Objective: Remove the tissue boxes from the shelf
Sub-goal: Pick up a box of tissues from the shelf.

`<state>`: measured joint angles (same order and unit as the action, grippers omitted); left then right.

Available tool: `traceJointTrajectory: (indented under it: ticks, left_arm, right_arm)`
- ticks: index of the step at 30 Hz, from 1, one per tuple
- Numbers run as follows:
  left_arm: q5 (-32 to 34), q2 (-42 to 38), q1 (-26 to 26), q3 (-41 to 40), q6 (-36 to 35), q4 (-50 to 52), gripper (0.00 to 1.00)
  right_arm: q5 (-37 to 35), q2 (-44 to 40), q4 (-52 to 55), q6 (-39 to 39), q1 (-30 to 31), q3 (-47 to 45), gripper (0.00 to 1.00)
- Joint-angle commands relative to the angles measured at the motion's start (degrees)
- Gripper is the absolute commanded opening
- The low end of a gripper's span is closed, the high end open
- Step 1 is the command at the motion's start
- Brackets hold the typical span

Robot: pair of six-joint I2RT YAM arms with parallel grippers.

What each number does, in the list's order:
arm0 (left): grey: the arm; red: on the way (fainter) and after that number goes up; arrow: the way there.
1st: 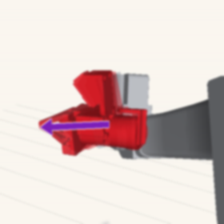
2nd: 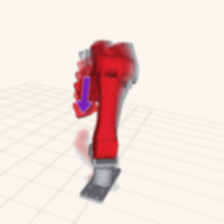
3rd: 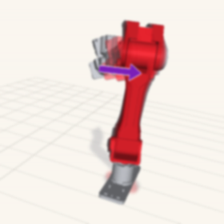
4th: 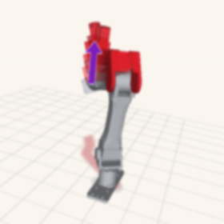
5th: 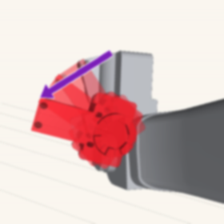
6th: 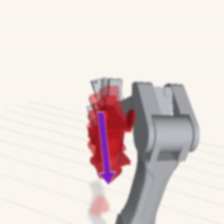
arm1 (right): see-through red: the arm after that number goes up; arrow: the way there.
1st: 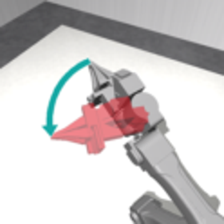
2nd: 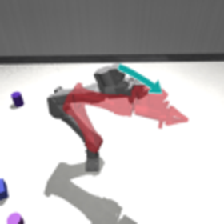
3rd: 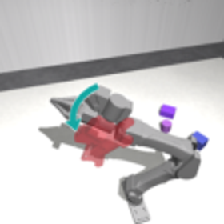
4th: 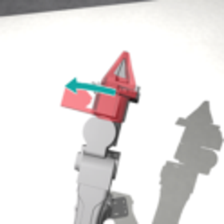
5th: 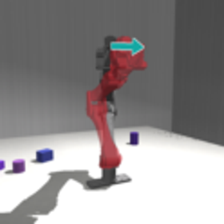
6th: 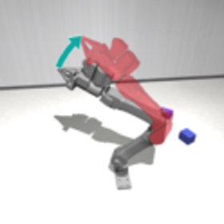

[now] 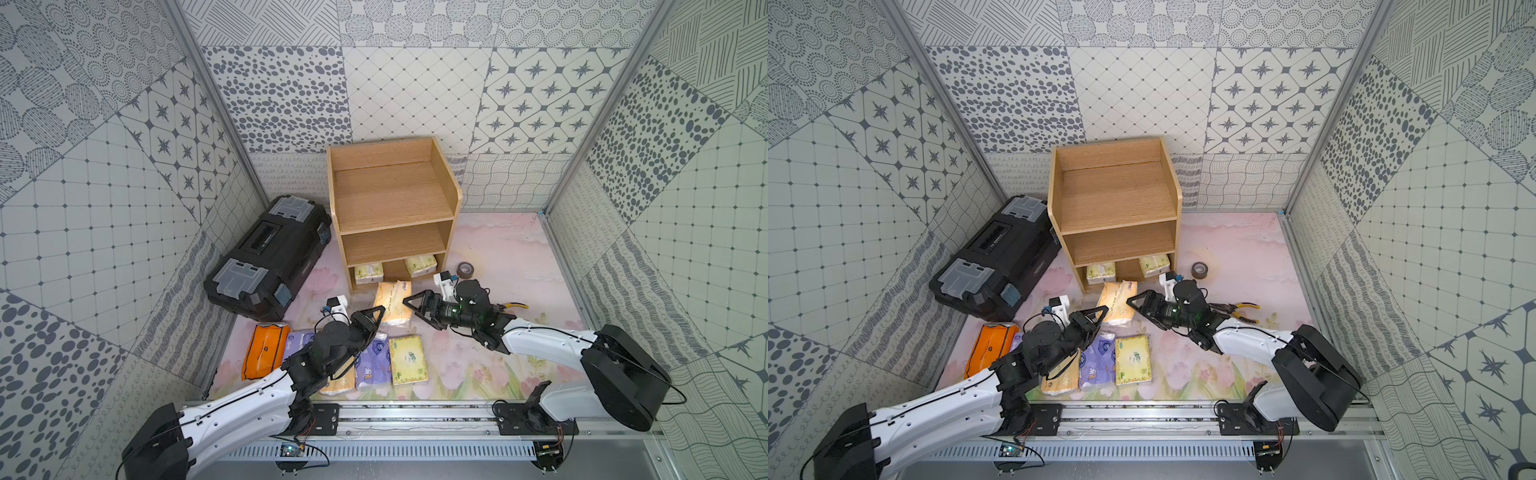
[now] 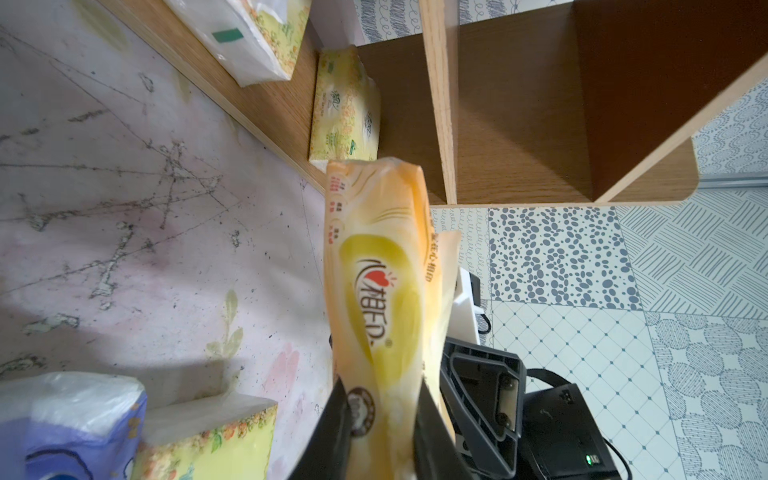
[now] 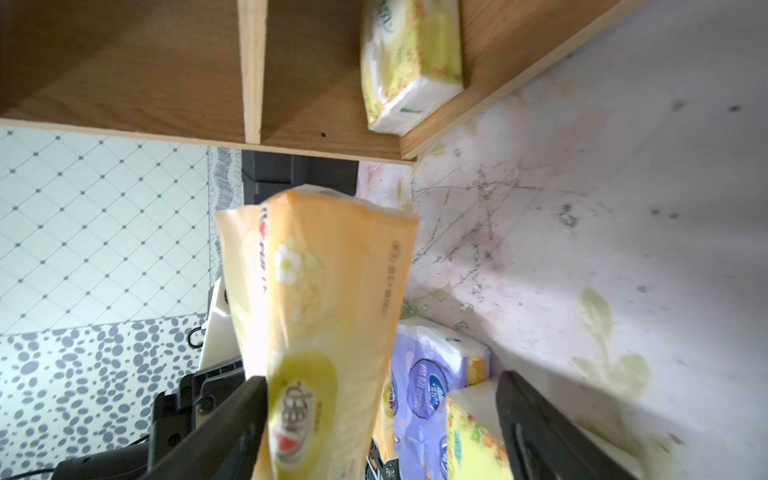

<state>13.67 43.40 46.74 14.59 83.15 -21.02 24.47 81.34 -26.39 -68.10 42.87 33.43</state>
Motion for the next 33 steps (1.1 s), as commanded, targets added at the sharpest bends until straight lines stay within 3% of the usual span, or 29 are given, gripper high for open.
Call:
traceJointTrajectory:
  ticks: [1, 10, 16, 19, 22, 26, 33]
  left_arm:
    - [-2.77, -2.94, 0.59, -1.07, -2.93, -0.02, 0.11]
    - [-3.89, -4.29, 0.62, -1.80, -2.89, -0.52, 0.16]
    - [-4.36, -5.10, 0.63, -1.76, -2.81, 0.27, 0.38]
    - [-3.61, -6.82, 0.63, -1.33, -2.72, 4.14, 0.59]
    - [-1.90, -9.19, 0.61, -0.13, -2.84, 11.20, 0.70]
    - [0.84, -12.40, 0.61, 1.07, -4.34, 19.14, 0.76]
    - [5.92, -15.87, 0.54, 3.53, -9.60, 30.60, 0.76]
  right_arm:
    - [3.04, 1.94, -9.63, -2.46, 0.78, 1.70, 0.82]
    - [2.34, 3.08, -15.06, -5.19, 1.62, 1.64, 0.45]
    - [2.29, 2.61, -15.62, -5.08, 1.63, 1.38, 0.24]
    - [1.90, 1.56, -14.18, -4.14, 1.26, 0.82, 0.20]
    - [2.01, -0.83, -11.18, -2.29, -0.14, -0.23, 0.17]
    - [2.34, -8.26, 0.72, 4.02, -3.87, -1.67, 0.15]
    - [-0.82, -25.86, 38.24, 24.09, -12.03, 0.47, 0.16]
